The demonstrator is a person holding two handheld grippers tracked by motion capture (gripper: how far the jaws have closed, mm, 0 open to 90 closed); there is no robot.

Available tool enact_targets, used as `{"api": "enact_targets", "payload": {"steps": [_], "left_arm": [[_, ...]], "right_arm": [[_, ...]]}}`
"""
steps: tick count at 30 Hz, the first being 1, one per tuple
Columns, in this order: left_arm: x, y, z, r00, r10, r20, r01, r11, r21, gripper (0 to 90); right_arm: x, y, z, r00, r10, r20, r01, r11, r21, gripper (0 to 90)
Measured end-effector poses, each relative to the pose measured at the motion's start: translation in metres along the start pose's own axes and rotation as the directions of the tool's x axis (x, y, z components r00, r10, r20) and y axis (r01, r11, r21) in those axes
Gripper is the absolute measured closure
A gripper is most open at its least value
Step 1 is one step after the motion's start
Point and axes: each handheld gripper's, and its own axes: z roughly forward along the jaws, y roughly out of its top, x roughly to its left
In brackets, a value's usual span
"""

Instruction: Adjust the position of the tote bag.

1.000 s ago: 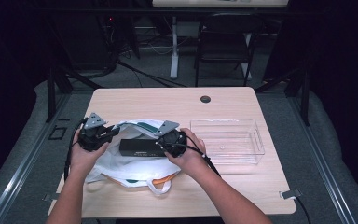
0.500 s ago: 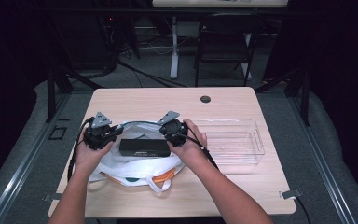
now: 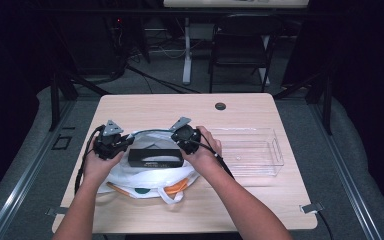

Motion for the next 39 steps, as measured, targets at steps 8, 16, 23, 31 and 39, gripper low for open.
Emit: {"api": "enact_targets", "payload": {"steps": [8, 16, 23, 31, 39], "left_arm": [[0.002, 0.000, 0.007, 1.0000, -0.008, -0.001, 0.008, 0.9999, 0.014, 80.8], [0.004, -0.001, 0.013, 0.9996, -0.026, 0.016, 0.025, 0.9994, 0.024, 80.9], [0.005, -0.002, 0.017, 0.9995, -0.028, 0.016, 0.028, 0.9989, 0.037, 80.8], [0.004, -0.002, 0.021, 0.9994, -0.028, 0.021, 0.027, 0.9982, 0.053, 80.6], [0.004, -0.002, 0.024, 0.9995, -0.026, 0.020, 0.025, 0.9978, 0.061, 79.3]], "right_arm": [[-0.001, -0.001, 0.009, 0.9999, 0.015, 0.001, -0.015, 1.000, 0.007, 82.0], [-0.003, -0.002, 0.017, 0.9998, 0.022, -0.001, -0.022, 1.000, 0.023, 82.0], [-0.005, -0.002, 0.025, 0.9999, 0.014, 0.000, -0.014, 0.999, 0.047, 82.0], [-0.005, -0.004, 0.035, 0.9996, 0.025, 0.008, -0.026, 0.998, 0.052, 82.0], [-0.007, -0.004, 0.042, 0.9998, 0.016, 0.012, -0.017, 0.997, 0.080, 82.0]]}}
